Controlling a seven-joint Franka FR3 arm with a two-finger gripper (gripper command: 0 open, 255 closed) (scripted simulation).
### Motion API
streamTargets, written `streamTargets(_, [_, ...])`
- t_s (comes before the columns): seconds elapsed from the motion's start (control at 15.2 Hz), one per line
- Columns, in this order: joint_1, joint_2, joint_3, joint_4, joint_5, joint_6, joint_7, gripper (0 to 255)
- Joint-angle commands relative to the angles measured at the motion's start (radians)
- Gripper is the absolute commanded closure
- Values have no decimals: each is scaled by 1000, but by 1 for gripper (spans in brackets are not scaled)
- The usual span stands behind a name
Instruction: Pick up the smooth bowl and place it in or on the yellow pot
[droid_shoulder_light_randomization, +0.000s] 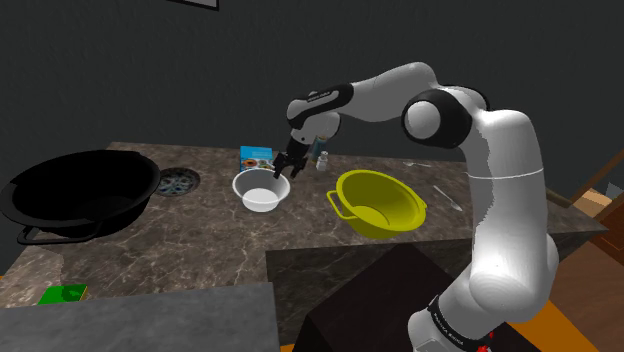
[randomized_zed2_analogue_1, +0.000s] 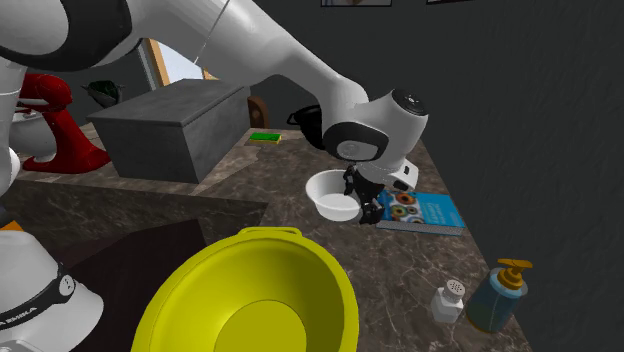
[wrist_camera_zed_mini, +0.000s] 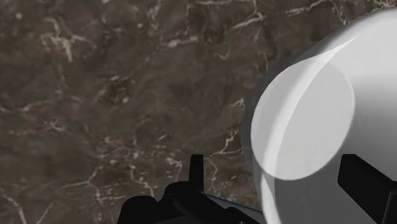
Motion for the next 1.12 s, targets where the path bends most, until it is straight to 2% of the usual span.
streamTargets(0.0, [3, 16, 4, 1, 5, 16, -2, 0])
streamTargets(0.26, [9, 42, 10, -3, 13, 48, -7, 0])
streamTargets(0.73, [9, 42, 10, -2, 13, 48, -7, 0])
streamTargets(0.79, [9, 42, 10, -2, 13, 48, -7, 255])
streamTargets(1.06, [9, 43, 10, -2, 13, 48, -7, 255])
